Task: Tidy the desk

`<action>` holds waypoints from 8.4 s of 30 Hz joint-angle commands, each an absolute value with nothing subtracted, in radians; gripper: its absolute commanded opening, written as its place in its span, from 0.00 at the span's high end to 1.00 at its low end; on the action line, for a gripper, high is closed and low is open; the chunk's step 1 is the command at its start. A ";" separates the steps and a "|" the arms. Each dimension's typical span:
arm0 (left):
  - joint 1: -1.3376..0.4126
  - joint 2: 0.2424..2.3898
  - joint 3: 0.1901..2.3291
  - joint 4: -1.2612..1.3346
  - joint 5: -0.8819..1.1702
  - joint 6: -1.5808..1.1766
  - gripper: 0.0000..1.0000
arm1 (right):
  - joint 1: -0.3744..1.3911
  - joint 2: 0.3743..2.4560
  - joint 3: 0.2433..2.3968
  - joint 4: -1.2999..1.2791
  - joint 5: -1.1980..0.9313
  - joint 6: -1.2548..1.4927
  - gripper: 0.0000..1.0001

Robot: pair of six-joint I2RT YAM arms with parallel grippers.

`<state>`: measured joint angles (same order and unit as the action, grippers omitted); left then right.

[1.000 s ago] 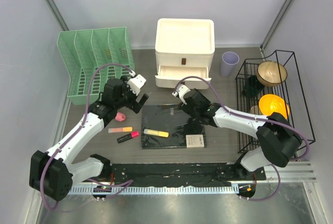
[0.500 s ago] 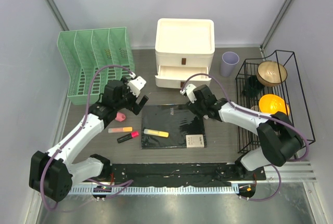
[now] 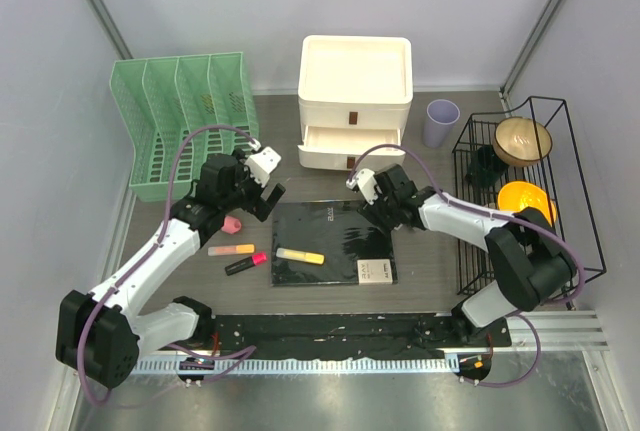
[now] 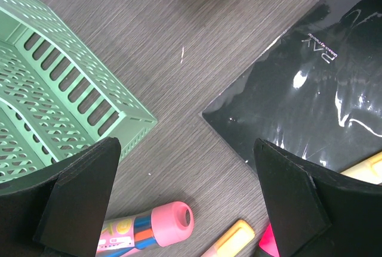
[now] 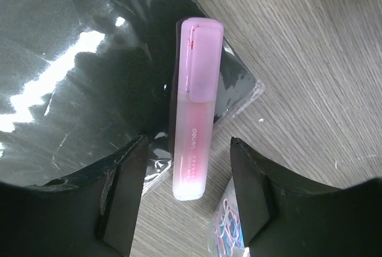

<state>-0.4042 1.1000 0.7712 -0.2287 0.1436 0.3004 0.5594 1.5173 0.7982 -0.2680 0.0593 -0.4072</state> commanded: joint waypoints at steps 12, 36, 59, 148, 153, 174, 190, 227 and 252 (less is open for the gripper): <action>-0.400 1.080 0.767 -0.192 0.141 0.314 0.00 | 0.515 1.578 0.825 -0.344 -0.143 -0.506 0.53; -0.400 1.074 0.764 -0.176 0.135 0.316 0.00 | 0.526 1.437 1.106 -0.574 -0.304 -0.437 0.99; -0.400 1.062 0.759 -0.181 0.121 0.327 0.00 | 0.528 1.689 1.594 -0.604 -0.054 -0.676 0.98; -0.652 1.496 0.824 -0.434 0.377 0.572 0.67 | 0.528 1.189 1.149 -0.538 -0.158 -0.468 0.13; -0.652 1.462 0.859 -0.443 0.382 0.555 0.88 | 0.528 1.151 1.100 -0.523 -0.112 -0.436 0.14; -0.650 1.457 1.333 -0.477 0.238 0.745 1.00 | 0.499 1.084 0.865 -0.400 -0.048 -0.390 0.14; -0.620 1.839 1.735 -0.558 0.141 0.896 1.00 | 0.482 1.088 0.839 -0.394 -0.037 -0.403 0.14; -0.578 1.519 1.502 -0.580 0.132 0.701 0.09 | 0.468 1.054 0.831 -0.410 -0.083 -0.399 0.13; -0.216 1.014 0.681 -0.742 0.252 0.891 0.01 | 0.469 1.091 0.851 -0.454 -0.147 -0.403 0.13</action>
<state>-0.2600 1.0225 0.7052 -0.7307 0.2291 0.8070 0.4690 1.0889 0.8246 -0.4522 -0.1299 -0.4080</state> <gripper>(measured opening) 0.996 0.868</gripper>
